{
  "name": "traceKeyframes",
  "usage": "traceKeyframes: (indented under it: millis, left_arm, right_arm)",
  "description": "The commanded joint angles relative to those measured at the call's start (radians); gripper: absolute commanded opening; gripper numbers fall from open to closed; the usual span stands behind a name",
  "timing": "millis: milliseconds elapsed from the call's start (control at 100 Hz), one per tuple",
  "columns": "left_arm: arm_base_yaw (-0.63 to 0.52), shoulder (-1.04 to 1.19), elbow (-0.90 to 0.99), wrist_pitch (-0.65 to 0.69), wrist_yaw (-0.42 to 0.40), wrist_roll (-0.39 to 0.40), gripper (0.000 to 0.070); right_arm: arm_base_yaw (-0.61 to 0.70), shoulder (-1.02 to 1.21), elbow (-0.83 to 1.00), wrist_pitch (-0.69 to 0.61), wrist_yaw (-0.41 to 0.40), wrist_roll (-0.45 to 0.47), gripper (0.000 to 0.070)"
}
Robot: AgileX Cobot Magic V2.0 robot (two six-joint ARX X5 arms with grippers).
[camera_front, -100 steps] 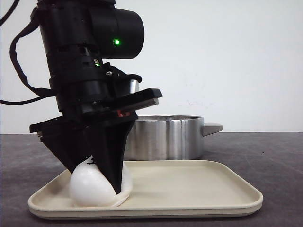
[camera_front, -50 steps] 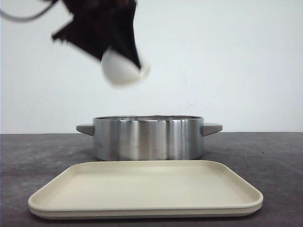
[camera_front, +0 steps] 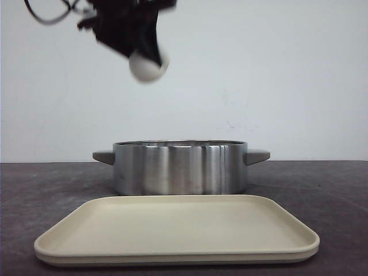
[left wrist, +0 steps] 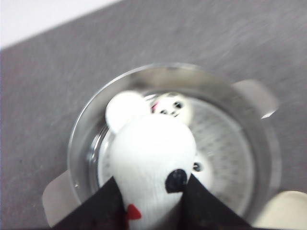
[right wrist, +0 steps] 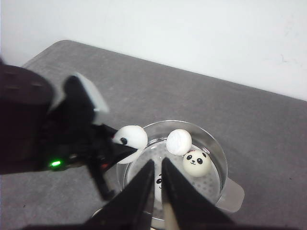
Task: Steam buns
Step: 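Carry the last bun with the left gripper into the steamer and release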
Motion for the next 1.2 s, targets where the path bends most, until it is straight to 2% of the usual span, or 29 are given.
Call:
traceKeyframes:
  millis: [0, 170, 280, 350, 390, 500, 580, 770, 920, 1050, 1190]
  left_arm:
    - [0.006, 0.056, 0.023, 0.026, 0.000, 0.014, 0.0009]
    - [0.028, 0.173, 0.023, 0.053, 0.004, -0.007, 0.0010]
    - [0.032, 0.232, 0.023, 0.066, 0.004, -0.049, 0.0012]
    - [0.032, 0.261, 0.023, 0.068, 0.004, -0.067, 0.0049]
    - [0.032, 0.278, 0.023, 0.069, 0.004, -0.068, 0.0122]
    - [0.032, 0.319, 0.023, 0.067, 0.004, -0.074, 0.0399]
    - [0.032, 0.332, 0.023, 0.053, 0.003, -0.087, 0.0477]
    - [0.032, 0.334, 0.028, 0.071, 0.003, -0.096, 0.0482]
    - [0.032, 0.333, 0.088, 0.032, 0.003, -0.103, 0.0482]
    - [0.032, 0.332, 0.201, -0.053, 0.003, -0.103, 0.0482]
    - [0.032, 0.322, 0.355, -0.209, 0.003, -0.110, 0.0471]
  right_arm:
    - [0.011, 0.010, 0.023, 0.005, -0.002, 0.004, 0.0017]
    - [0.011, 0.010, 0.023, -0.014, -0.002, 0.004, 0.0017]
    - [0.011, 0.010, 0.023, -0.035, 0.000, 0.003, 0.0017]
    - [0.011, 0.010, 0.023, -0.045, 0.000, 0.003, 0.0017]
    - [0.011, 0.010, 0.023, -0.051, 0.000, 0.003, 0.0017]
    - [0.011, 0.010, 0.023, -0.065, 0.000, 0.004, 0.0017]
    - [0.011, 0.010, 0.023, -0.075, 0.000, 0.004, 0.0017]
    - [0.011, 0.010, 0.023, -0.079, 0.001, 0.005, 0.0017]
    - [0.011, 0.010, 0.023, -0.079, 0.001, 0.004, 0.0017]
    - [0.011, 0.010, 0.023, -0.079, 0.002, 0.004, 0.0017]
    - [0.011, 0.010, 0.023, -0.079, 0.009, -0.002, 0.0017]
